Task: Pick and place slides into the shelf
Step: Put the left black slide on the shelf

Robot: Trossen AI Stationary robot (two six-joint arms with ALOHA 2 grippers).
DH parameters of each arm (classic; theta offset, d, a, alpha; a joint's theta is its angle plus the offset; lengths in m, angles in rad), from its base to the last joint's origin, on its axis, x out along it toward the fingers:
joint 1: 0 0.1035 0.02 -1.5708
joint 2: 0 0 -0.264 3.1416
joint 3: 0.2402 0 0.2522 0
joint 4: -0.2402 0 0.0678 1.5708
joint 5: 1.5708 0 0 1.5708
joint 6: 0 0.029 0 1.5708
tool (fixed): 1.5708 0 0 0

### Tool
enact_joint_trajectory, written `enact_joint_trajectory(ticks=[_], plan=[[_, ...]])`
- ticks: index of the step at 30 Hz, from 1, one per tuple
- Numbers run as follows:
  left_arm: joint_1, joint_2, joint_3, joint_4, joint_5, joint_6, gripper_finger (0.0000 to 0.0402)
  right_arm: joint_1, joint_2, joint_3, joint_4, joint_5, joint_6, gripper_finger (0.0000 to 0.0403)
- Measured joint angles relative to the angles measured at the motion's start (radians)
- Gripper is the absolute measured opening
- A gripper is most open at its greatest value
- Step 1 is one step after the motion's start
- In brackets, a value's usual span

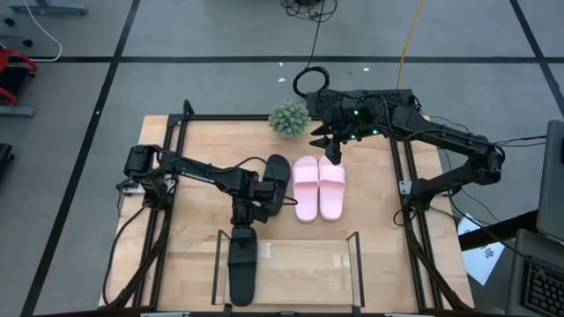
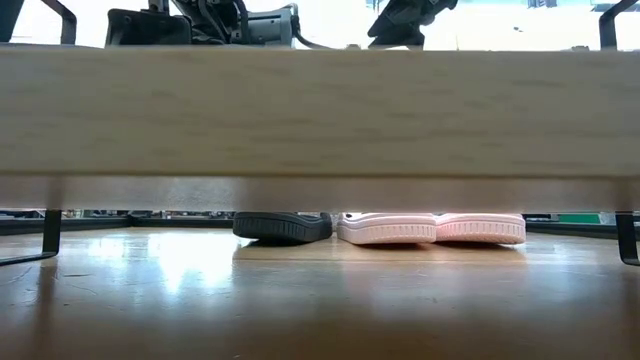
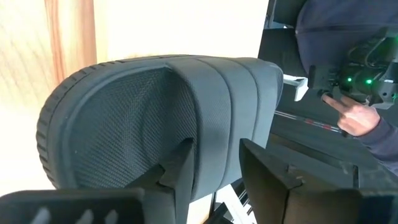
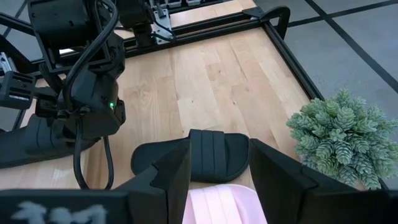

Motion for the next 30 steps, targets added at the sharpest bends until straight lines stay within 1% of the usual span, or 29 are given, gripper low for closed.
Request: enact_joint_trajectory(ticks=[6,14,21,30], plan=[[0.0,0.0,0.0,0.0,0.005,-0.001,0.0139,0.0,0.0,0.0,0.0,0.0,0.0,0.0153],[0.0,0.0,0.0,0.0,0.006,-0.001,0.014,0.0,0.0,0.0,0.001,0.0,0.0,0.0153],[-0.023,0.0,0.0,0.01,0.029,-0.015,0.0141,0.0,0.0,0.0,0.001,-0.001,0.0,0.0153],[-0.035,0.0,0.0,0.033,0.03,-0.025,0.0141,0.0,0.0,0.0,0.003,-0.001,0.0,0.0153]])
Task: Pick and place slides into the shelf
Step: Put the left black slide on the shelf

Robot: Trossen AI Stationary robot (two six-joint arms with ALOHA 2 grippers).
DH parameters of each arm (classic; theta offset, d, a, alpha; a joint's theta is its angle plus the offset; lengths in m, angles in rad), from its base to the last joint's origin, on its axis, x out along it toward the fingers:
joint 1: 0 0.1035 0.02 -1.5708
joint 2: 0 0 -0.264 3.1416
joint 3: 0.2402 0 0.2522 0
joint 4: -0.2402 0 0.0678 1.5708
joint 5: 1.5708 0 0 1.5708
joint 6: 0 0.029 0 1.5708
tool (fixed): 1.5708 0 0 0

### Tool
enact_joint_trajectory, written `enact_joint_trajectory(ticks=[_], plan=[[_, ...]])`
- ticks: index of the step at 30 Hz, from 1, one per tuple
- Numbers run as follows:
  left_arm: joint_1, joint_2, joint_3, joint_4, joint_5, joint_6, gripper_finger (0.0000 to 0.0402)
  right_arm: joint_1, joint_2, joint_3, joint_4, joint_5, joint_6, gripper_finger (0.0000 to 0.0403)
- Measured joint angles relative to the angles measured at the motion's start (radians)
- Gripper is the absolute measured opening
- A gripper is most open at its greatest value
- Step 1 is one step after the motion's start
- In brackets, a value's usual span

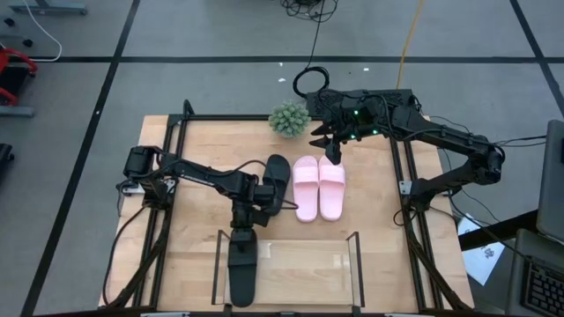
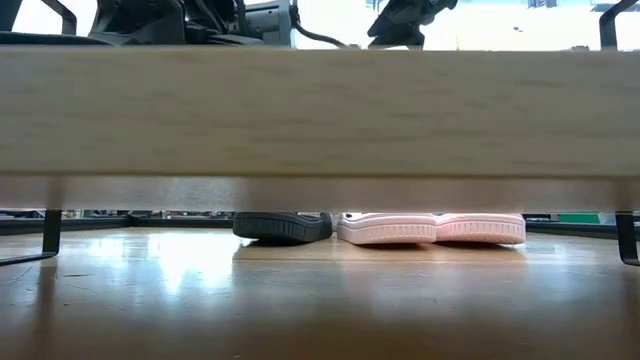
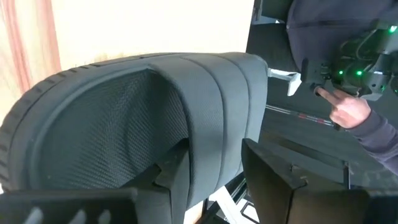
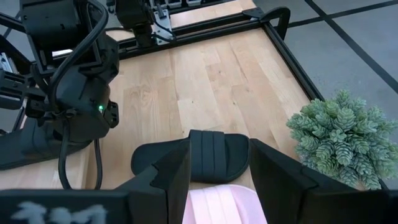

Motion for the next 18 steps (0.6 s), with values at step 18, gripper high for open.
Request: enact_joint_trajectory(ticks=[18], plan=[[0.0,0.0,0.0,0.033,0.012,-0.036,0.014,0.0,0.0,0.0,0.006,0.0,0.0,0.0153]])
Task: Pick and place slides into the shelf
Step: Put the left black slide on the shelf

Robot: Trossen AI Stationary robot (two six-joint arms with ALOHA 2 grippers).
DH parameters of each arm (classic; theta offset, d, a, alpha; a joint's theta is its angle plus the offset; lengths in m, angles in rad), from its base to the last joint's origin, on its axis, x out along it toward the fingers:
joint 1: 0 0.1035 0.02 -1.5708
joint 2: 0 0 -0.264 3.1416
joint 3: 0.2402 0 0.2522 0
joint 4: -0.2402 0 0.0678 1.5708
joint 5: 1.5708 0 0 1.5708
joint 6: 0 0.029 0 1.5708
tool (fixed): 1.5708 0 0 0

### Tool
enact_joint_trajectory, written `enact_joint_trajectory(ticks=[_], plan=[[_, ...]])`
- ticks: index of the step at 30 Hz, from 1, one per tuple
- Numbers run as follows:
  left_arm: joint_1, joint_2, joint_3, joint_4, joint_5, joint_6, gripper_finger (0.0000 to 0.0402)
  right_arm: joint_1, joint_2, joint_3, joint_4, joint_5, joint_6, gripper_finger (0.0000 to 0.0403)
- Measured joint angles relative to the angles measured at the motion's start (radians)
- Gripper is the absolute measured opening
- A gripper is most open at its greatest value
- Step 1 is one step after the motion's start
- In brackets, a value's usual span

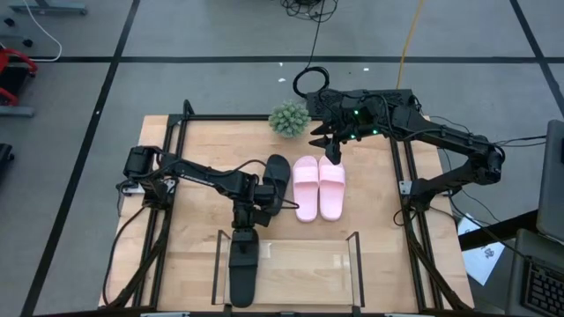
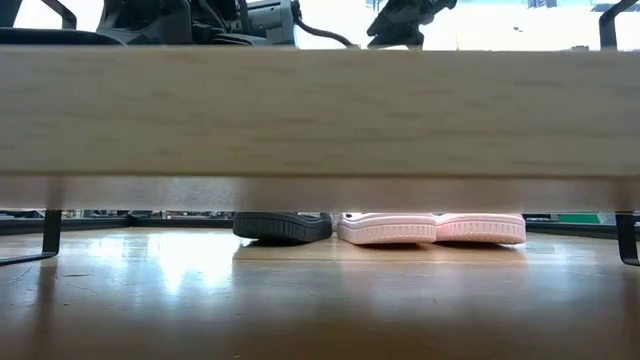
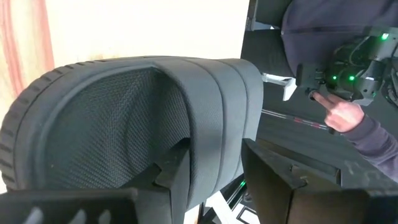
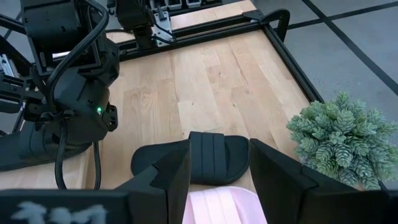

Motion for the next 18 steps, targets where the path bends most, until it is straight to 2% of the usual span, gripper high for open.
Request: enact_joint_trajectory(ticks=[6,10,18], plan=[[0.0,0.0,0.0,0.0,-0.017,0.004,0.014,0.0,0.0,0.0,0.0,0.0,0.0,0.0153],[0.003,0.0,0.0,0.0,-0.063,0.008,0.014,0.0,0.0,0.0,0.0,-0.001,0.0,0.0153],[0.025,0.0,0.0,0.0,-0.06,-0.013,0.0141,0.0,0.0,0.0,0.0,-0.003,0.0,0.0153]])
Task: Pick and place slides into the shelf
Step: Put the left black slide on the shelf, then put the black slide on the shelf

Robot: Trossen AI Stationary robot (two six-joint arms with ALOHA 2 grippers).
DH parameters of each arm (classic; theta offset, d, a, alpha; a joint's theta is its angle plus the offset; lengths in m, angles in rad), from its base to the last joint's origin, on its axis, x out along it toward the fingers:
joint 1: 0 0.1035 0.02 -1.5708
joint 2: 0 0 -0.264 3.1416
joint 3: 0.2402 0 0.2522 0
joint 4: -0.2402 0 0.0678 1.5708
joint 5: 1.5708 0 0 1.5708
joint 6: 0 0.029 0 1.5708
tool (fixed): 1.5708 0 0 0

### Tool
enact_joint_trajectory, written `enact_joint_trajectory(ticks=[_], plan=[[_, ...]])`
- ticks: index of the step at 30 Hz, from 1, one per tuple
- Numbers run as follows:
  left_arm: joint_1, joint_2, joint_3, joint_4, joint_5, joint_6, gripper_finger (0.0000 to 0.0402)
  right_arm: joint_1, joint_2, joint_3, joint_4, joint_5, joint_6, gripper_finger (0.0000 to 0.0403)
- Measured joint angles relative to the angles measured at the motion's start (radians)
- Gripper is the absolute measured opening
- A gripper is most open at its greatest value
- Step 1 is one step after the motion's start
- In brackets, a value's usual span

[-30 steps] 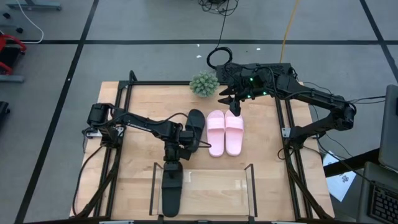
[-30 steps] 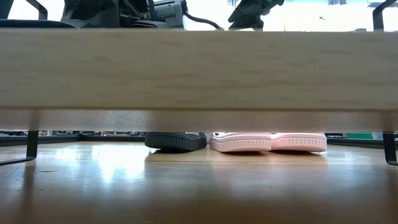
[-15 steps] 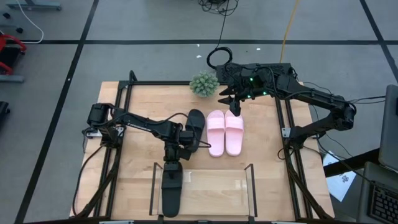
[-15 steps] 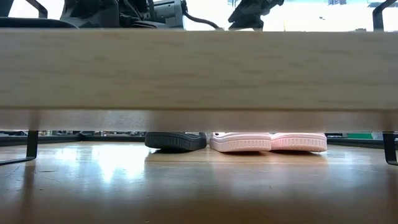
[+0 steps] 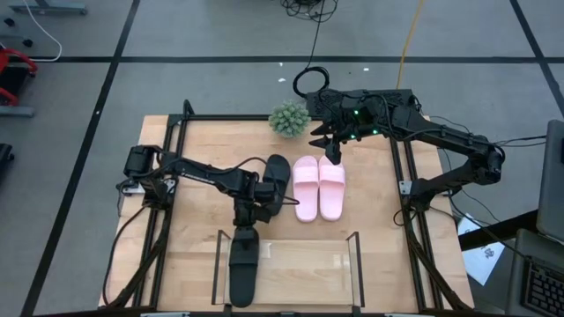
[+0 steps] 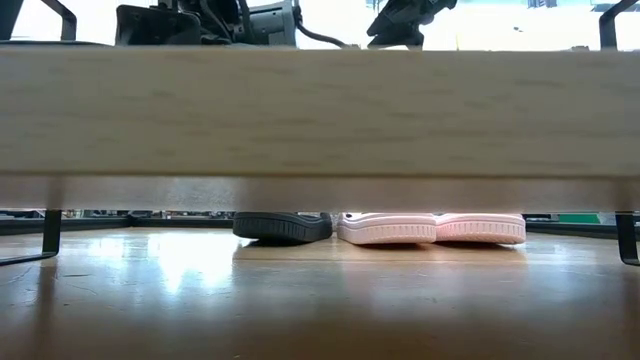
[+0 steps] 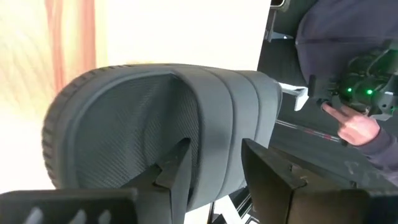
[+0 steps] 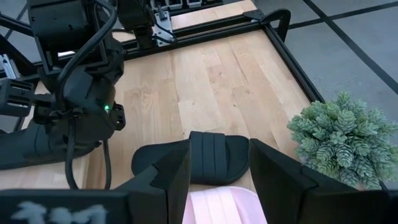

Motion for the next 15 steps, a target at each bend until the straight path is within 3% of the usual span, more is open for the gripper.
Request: enact_joint_trajectory(ticks=[15], plan=[[0.035,-0.004,0.0,-0.047,0.005,0.01,0.0141,0.003,0.0,0.0,0.0,-0.024,0.0,0.0153]])
